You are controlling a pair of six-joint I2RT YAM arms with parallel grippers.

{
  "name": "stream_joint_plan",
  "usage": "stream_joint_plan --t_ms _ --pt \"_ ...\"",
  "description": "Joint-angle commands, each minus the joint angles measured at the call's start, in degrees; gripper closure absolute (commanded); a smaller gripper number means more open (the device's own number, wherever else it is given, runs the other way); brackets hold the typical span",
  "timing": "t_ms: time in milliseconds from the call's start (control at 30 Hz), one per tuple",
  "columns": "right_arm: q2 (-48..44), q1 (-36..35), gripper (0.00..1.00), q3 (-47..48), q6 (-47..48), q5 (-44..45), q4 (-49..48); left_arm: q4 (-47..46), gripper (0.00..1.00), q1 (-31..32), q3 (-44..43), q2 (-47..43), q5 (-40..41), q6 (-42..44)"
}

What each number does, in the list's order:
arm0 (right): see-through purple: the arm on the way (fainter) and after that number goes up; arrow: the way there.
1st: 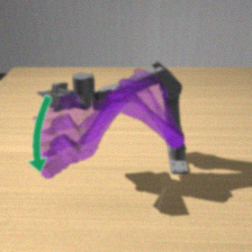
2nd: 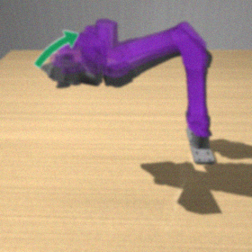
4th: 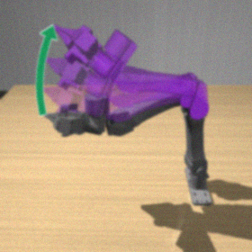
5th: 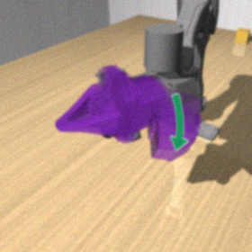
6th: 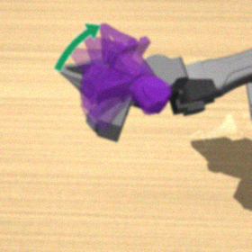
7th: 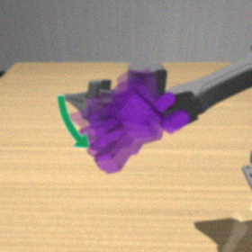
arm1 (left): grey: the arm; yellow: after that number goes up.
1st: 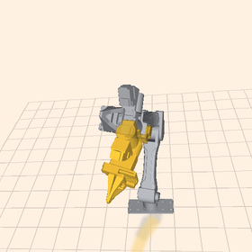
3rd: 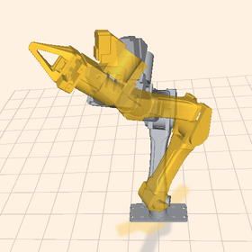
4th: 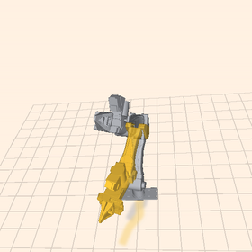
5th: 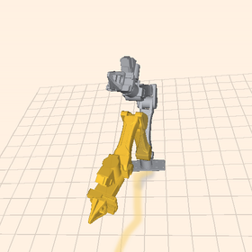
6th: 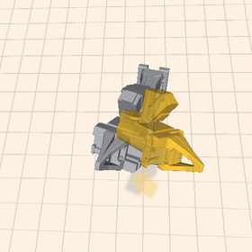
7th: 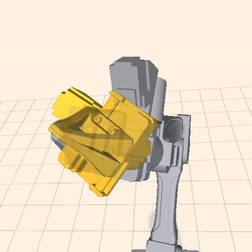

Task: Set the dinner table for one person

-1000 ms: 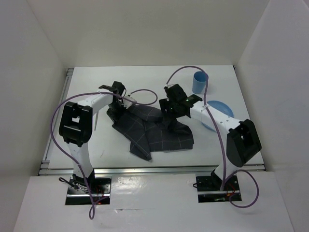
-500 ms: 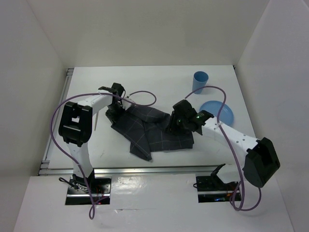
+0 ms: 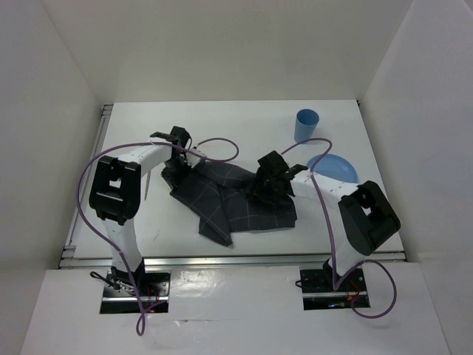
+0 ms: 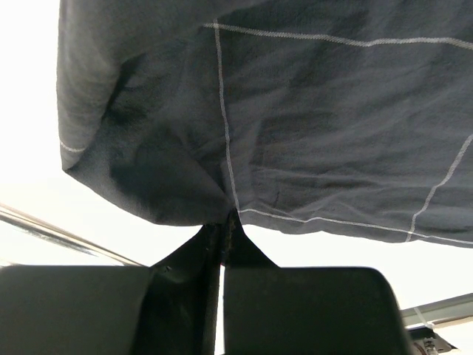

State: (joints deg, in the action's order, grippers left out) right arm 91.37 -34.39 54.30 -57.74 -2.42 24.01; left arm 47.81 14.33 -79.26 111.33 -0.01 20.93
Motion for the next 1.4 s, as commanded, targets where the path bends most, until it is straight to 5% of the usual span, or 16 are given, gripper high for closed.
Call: stream_joint_plan --t_ms 0,233,333,433,567,633,767,1000,1200,1300,1367 --pt "0.30 1.25 0.30 1.68 -1.50 0.04 -2.21 1.14 1.00 0.00 -0.45 -3.57 -1.04 -0.27" --pt "0.30 1.87 0.31 0.10 1.92 4.70 -8.62 1.67 1.00 -0.53 -1.51 -3.57 -2.54 0.25" --pt "3.01 3.10 0.49 2.03 2.97 4.70 -8.46 1.67 1.00 -0.53 -1.51 -3.57 -0.35 0.25" --pt "5.12 3.80 0.56 3.26 2.98 3.65 -7.66 1.14 1.00 -0.53 -1.51 -3.57 0.89 0.78" --pt "4.34 5.20 0.79 2.74 2.98 3.12 -8.98 1.14 1.00 -1.06 -1.51 -3.57 1.42 0.17" --pt "1.72 6.09 0.99 2.74 2.98 3.73 -8.37 1.14 1.00 -1.85 -2.73 -5.41 0.54 0.17" --pt "-3.30 9.95 1.00 5.71 10.16 3.39 -6.35 1.14 1.00 -3.25 -7.56 -7.87 2.46 0.77" --pt "1.07 22.68 1.00 30.04 20.11 -12.07 -2.65 4.92 1.00 -3.25 -30.83 -3.24 7.82 2.89" --pt "16.27 31.21 1.00 71.64 24.42 -26.04 8.57 -0.05 1.00 -3.25 -60.10 2.49 18.80 5.25" --pt "20.07 32.89 1.00 80.07 25.03 -29.21 12.28 -8.32 1.00 -3.25 -55.67 -2.15 22.94 9.37" --pt "20.07 33.51 1.00 76.85 25.56 -32.56 12.29 -14.92 1.00 -3.25 -46.45 -7.93 23.57 11.41"
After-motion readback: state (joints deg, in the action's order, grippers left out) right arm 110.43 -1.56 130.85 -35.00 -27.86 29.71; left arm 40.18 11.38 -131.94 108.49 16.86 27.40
